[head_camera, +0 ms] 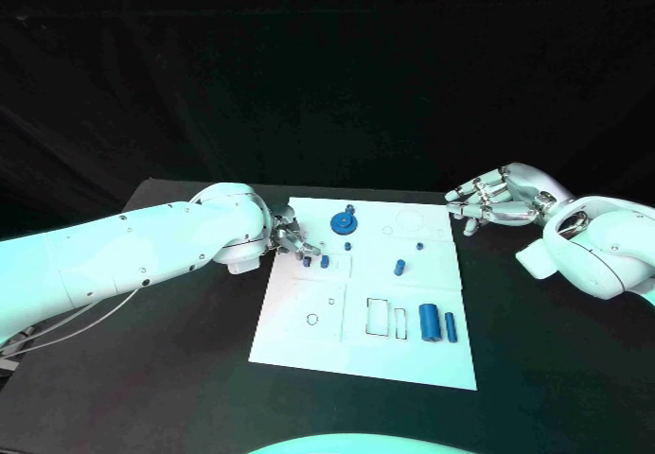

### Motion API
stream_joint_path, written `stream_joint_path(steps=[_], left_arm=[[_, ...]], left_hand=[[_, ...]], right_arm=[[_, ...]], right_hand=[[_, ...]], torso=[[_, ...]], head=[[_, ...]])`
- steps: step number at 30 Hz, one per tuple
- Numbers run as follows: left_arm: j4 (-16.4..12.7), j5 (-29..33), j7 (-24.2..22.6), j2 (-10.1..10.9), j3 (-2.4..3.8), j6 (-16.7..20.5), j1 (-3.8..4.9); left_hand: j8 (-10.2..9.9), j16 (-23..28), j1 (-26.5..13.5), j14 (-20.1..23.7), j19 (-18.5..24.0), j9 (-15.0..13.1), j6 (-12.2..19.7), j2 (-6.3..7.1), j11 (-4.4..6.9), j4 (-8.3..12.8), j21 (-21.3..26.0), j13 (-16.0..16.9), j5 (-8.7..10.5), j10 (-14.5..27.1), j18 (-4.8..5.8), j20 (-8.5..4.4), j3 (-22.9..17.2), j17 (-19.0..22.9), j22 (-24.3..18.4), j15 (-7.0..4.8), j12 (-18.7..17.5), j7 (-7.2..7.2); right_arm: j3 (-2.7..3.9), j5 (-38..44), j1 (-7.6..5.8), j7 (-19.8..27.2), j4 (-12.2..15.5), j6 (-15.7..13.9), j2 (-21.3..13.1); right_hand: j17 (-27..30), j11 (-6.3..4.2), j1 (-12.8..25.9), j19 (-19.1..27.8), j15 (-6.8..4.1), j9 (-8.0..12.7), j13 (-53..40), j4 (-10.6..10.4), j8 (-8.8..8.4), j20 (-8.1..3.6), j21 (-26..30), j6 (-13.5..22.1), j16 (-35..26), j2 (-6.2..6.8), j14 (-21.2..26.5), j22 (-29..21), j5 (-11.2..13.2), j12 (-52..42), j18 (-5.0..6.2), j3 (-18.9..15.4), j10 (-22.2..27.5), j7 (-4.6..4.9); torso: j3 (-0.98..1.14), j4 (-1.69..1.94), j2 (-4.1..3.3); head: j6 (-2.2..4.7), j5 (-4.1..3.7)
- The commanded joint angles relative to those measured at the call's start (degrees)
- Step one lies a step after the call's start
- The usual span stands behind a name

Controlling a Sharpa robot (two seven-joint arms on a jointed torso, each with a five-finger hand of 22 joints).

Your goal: Assemble the parts on the task board

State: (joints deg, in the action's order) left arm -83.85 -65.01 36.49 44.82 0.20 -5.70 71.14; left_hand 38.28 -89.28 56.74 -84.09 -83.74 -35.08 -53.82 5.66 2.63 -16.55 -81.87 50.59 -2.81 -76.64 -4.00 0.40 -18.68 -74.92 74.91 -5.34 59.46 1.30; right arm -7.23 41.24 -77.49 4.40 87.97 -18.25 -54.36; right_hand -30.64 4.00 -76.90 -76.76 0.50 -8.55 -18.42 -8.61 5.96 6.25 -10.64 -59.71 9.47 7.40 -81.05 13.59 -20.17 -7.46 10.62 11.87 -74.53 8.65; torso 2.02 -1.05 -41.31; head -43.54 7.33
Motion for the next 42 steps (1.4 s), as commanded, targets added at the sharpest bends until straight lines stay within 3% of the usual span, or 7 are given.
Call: stream_joint_path(steps=[1, 12, 20, 24, 28, 32, 42], left_arm=[[-0.58, 0.55, -0.44, 0.45, 0.14, 0.8, 0.04], [-1.83, 0.7, -0.48, 1.47, 0.31, 0.77, 0.15], [-3.97, 1.9, -0.76, 2.62, 0.31, 0.98, 0.13], [-3.88, 1.44, -0.83, 2.56, 0.24, 1.05, 0.06], [-3.57, 0.91, -0.85, 2.4, 0.18, 1.01, -0.02], [-3.06, 0.42, -0.85, 2.29, 0.12, 0.91, -0.07], [-1.74, -0.16, -0.86, 1.38, -0.06, 0.37, -0.34]], left_hand=[[-0.36, -0.24, -0.46, -5.71, -0.93, 0.01, -0.51, -0.18, -0.01, -0.07, -0.12, -0.08, -0.04, -0.34, 1.08, -0.02, 0.42, -14.41, 2.16, -0.48, -0.04, 0.02], [-0.47, -0.24, 0.35, -5.7, -0.88, 0.02, -0.31, -0.31, -0.02, 0.17, -0.04, -0.21, -0.05, -0.22, 1.06, -0.04, 1.01, -14.4, 2.07, -0.48, -0.17, 0.04], [-0.96, -0.22, 1.34, -5.7, -0.54, 0.21, 0.32, 0.22, -0.23, 0.14, 0.47, -1.11, -0.05, 0.33, 0.9, 0.0, 2.44, -14.38, 1.33, -0.34, -0.96, 0.31], [-1.16, -0.22, 1.77, -5.69, -0.47, 0.31, 0.54, 0.32, -0.31, 0.16, 0.58, -1.28, -0.05, 0.47, 0.87, 0.04, 2.91, -14.37, 1.19, -0.27, -1.11, 0.41], [-1.27, -0.2, 2.12, -5.69, -0.41, 0.37, 0.64, 0.37, -0.37, 0.19, 0.67, -1.34, -0.05, 0.54, 0.84, 0.06, 3.19, -14.35, 1.07, -0.22, -1.17, 0.47], [-1.31, -0.21, 2.27, -5.69, -0.4, 0.4, 0.67, 0.39, -0.39, 0.2, 0.68, -1.4, -0.05, 0.58, 0.84, 0.07, 3.31, -14.36, 1.07, -0.2, -1.22, 0.49], [-1.44, -0.2, 3.15, -5.69, -0.36, 0.49, 0.72, 0.51, -0.46, 0.29, 0.76, -1.43, -0.05, 0.68, 0.82, 0.12, 3.94, -14.35, 0.99, -0.13, -1.25, 0.57]], right_arm=[[0.02, 0.01, 0.02, 0.06, -0.05, 0.36, 0.03], [0.02, -0.02, 0.02, 0.04, -0.06, 0.38, 0.08], [0.02, -0.02, 0.03, 0.03, -0.01, 0.37, 0.0], [0.02, -0.02, 0.03, 0.03, 0.04, 0.36, 0.02], [0.02, -0.02, 0.03, 0.05, 0.02, 0.37, 0.06], [0.02, -0.02, 0.04, 0.06, 0.02, 0.37, 0.05], [0.02, -0.02, 0.07, 0.1, 0.01, 0.36, 0.1]], right_hand=[[-0.08, 0.13, 0.68, 0.1, -0.02, -0.1, -0.08, -0.44, -0.04, 0.11, 0.19, 0.37, -0.38, 0.11, 0.49, -0.05, -0.37, -0.25, -0.2, -0.05, 0.36, 0.07], [-0.08, 0.13, 0.68, 0.1, -0.02, -0.1, -0.08, -0.44, -0.04, 0.11, 0.19, 0.37, -0.38, 0.11, 0.49, -0.05, -0.37, -0.25, -0.2, -0.05, 0.36, 0.07], [-0.08, 0.13, 0.68, 0.1, -0.02, -0.1, -0.08, -0.44, -0.04, 0.11, 0.19, 0.37, -0.38, 0.11, 0.49, -0.05, -0.37, -0.25, -0.2, -0.05, 0.36, 0.07], [-0.08, 0.13, 0.68, 0.1, -0.02, -0.1, -0.08, -0.44, -0.04, 0.11, 0.19, 0.37, -0.38, 0.11, 0.49, -0.05, -0.37, -0.25, -0.2, -0.05, 0.36, 0.07], [-0.25, 0.12, 0.77, 0.1, -0.02, -0.13, -0.25, -0.53, -0.02, 0.14, 0.23, 0.41, -0.42, 0.04, 0.52, -0.13, -0.44, -0.28, -0.18, -0.08, 0.43, 0.05], [-0.25, 0.12, 0.77, 0.1, -0.02, -0.13, -0.25, -0.53, -0.02, 0.14, 0.23, 0.41, -0.42, 0.04, 0.52, -0.13, -0.44, -0.28, -0.18, -0.08, 0.43, 0.05], [-0.25, 0.12, 0.77, 0.1, -0.02, -0.13, -0.25, -0.53, -0.02, 0.14, 0.23, 0.41, -0.42, 0.04, 0.52, -0.13, -0.44, -0.28, -0.18, -0.08, 0.43, 0.05]], torso=[[0.04, 0.03, 0.0], [0.02, -0.07, -0.01], [0.02, 0.06, 0.05], [0.02, 0.15, 0.06], [-0.09, 0.0, 0.0], [0.03, -0.05, 0.02], [0.0, -0.01, -0.07]], head=[[0.01, 0.02], [0.15, 0.12], [0.07, 0.26], [0.07, 0.34], [0.05, 0.42], [0.05, 0.55], [-0.08, 0.52]])
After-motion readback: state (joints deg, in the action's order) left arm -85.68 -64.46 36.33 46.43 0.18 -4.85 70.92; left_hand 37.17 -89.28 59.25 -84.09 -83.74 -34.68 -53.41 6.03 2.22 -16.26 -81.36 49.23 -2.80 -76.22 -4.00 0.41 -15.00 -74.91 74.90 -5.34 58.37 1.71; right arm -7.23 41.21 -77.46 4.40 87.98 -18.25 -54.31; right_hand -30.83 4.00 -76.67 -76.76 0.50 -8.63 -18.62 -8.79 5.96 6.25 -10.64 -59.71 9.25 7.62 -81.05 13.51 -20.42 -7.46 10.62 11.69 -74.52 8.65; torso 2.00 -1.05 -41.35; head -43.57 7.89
